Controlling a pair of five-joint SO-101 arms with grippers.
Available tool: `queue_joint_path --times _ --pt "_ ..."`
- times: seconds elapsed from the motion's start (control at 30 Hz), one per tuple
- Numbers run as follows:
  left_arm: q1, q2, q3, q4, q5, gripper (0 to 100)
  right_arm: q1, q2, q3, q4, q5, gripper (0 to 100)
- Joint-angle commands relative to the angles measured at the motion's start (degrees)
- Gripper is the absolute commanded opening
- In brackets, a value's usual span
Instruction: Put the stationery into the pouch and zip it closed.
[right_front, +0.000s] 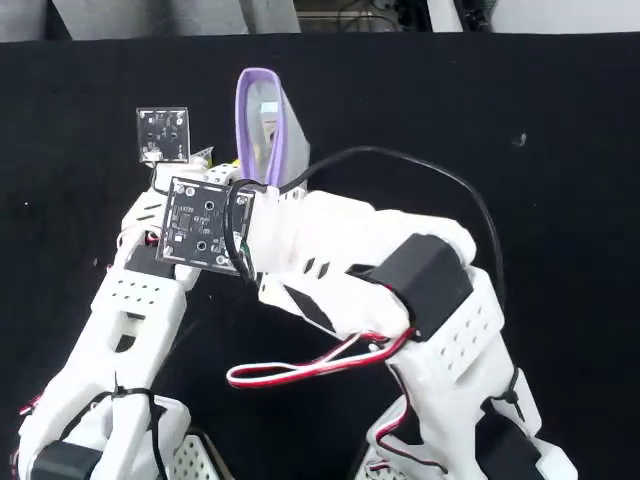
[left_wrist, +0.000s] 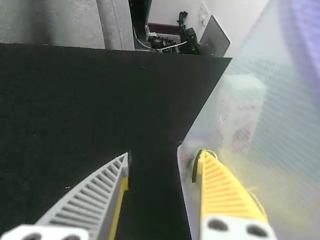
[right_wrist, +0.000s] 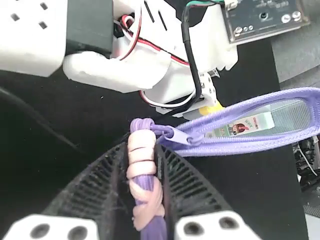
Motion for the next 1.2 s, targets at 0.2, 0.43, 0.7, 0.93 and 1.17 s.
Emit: queue_joint_path --times 0.2,0.43,0.7,0.93,1.17 --pt "2.68 0.09 -4.7 -1.58 0.88 22 2.99 4.79 -9.8 -6.86 -1.32 1.8" --pt "6.64 0.79 -7.25 -1.14 -3.6 22 3.16 8.31 -22.37 0.7 -5.45 1.8" --pt "12.26 0.79 -7.25 0.7 -7.56 22 14.86 -0.4 -17.19 1.76 -2.99 1.8" --pt "10.59 0.7 -7.08 2.46 -7.65 22 26.99 -12.18 2.07 1.76 6.51 1.8" --pt "5.14 0.09 -6.9 3.08 -7.65 22 27.08 -16.4 8.48 0.26 6.59 1.8"
